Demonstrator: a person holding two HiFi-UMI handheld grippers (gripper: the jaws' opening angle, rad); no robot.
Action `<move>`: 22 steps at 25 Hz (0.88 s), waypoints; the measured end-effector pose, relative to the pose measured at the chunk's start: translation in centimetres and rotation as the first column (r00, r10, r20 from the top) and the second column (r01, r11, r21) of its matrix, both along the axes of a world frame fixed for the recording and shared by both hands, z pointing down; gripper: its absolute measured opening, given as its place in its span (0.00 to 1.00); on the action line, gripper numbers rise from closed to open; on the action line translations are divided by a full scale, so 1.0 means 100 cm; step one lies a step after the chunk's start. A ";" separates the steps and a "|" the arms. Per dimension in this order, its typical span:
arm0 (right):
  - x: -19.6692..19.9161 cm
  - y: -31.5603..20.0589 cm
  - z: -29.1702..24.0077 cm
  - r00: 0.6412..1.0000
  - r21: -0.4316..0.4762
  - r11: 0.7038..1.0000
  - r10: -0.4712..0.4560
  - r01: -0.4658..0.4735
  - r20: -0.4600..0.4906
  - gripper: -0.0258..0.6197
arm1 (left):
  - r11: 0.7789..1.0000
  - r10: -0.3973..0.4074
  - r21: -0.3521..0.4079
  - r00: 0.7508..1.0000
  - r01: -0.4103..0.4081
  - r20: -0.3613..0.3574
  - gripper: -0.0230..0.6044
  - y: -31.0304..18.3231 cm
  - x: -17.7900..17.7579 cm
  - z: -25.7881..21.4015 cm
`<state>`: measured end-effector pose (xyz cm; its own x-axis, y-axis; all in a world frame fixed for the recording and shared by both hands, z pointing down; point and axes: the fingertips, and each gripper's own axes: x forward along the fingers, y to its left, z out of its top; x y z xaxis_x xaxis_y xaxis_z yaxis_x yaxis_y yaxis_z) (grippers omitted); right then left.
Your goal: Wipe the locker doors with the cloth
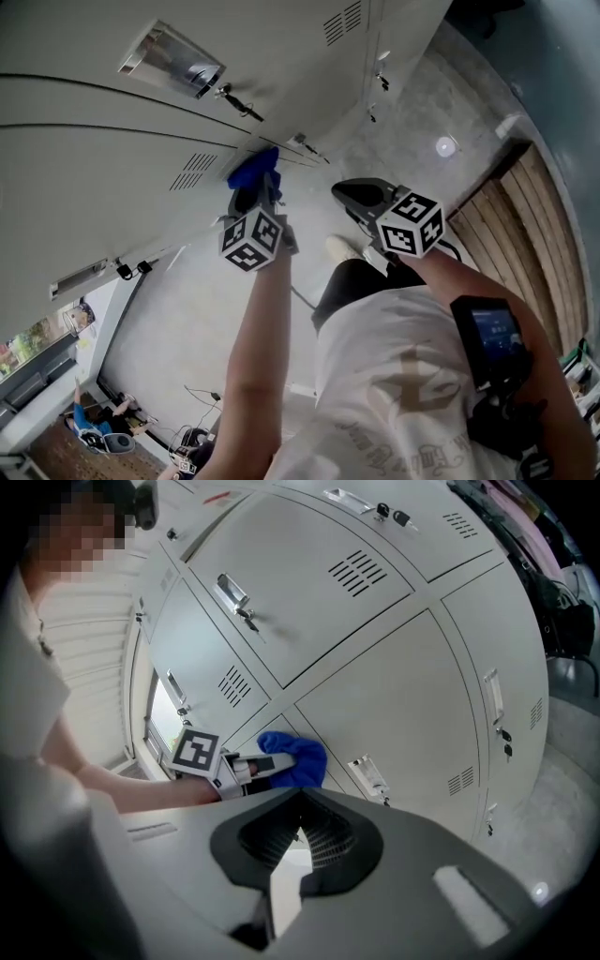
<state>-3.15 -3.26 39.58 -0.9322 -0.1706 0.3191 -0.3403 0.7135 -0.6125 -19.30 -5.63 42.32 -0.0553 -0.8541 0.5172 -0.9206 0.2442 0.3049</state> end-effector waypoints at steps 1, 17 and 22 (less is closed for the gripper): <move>0.003 -0.001 0.003 1.000 -0.003 1.000 -0.001 0.001 -0.004 0.05 | 1.000 -0.012 -0.025 1.000 0.012 -0.012 0.24 0.001 -0.002 0.015; 0.032 -0.033 0.064 0.998 -0.014 0.998 0.057 -0.058 -0.034 0.05 | 0.968 -0.132 -0.238 0.968 0.080 -0.213 0.25 -0.010 -0.003 0.207; 0.036 -0.023 0.078 0.997 0.011 0.999 0.042 -0.041 -0.067 0.05 | 0.938 -0.182 -0.333 0.953 0.094 -0.244 0.25 0.000 -0.009 0.265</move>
